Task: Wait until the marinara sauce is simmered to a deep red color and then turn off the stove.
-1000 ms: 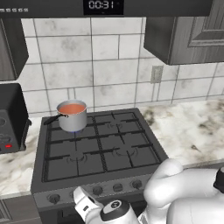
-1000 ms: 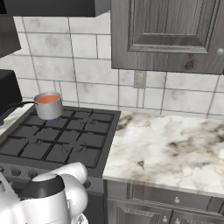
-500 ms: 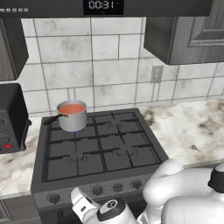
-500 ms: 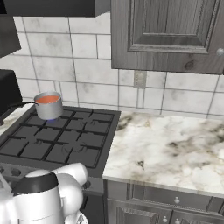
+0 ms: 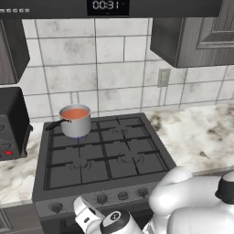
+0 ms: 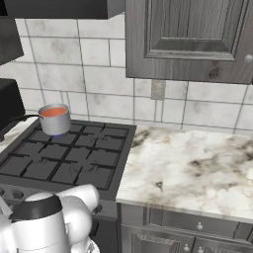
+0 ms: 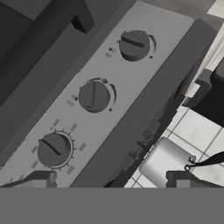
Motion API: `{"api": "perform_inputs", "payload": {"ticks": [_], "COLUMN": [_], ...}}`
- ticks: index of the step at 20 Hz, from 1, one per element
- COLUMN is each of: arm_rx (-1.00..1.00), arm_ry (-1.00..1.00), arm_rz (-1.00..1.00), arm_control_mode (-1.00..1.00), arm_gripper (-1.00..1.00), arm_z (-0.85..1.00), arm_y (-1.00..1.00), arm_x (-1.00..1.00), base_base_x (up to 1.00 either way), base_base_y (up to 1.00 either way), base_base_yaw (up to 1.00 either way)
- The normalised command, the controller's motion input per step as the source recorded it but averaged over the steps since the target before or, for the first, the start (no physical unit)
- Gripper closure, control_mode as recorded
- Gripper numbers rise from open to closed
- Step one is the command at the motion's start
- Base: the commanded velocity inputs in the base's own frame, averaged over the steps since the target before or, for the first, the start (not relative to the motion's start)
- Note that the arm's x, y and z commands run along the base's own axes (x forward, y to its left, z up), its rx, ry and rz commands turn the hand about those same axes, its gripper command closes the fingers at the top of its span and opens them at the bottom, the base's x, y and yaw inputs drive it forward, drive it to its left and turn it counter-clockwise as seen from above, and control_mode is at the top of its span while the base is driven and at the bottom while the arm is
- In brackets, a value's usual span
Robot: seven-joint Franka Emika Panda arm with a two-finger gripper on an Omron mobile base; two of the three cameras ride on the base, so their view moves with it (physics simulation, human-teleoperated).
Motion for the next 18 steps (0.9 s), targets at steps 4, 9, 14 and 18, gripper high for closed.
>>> {"api": "perform_inputs", "payload": {"ticks": [4,9,14,18], "arm_rx": [0.00,0.00,0.00,0.00], "arm_ry": [-0.01,0.00,0.00,0.00], "arm_rz": [-0.01,0.00,0.00,0.00], "arm_control_mode": [-1.00,-1.00,-1.00,-1.00], "arm_gripper": [-1.00,-1.00,-1.00,-1.00], "arm_z": [0.00,0.00,-0.03,-0.15], "arm_y": [0.00,0.00,0.00,0.00], "arm_x": [0.11,0.16,0.12,0.05], "base_base_x": [0.00,0.00,0.00,0.00], "base_base_y": [0.00,0.00,0.00,0.00], "base_base_yaw": [0.00,0.00,0.00,0.00]}}
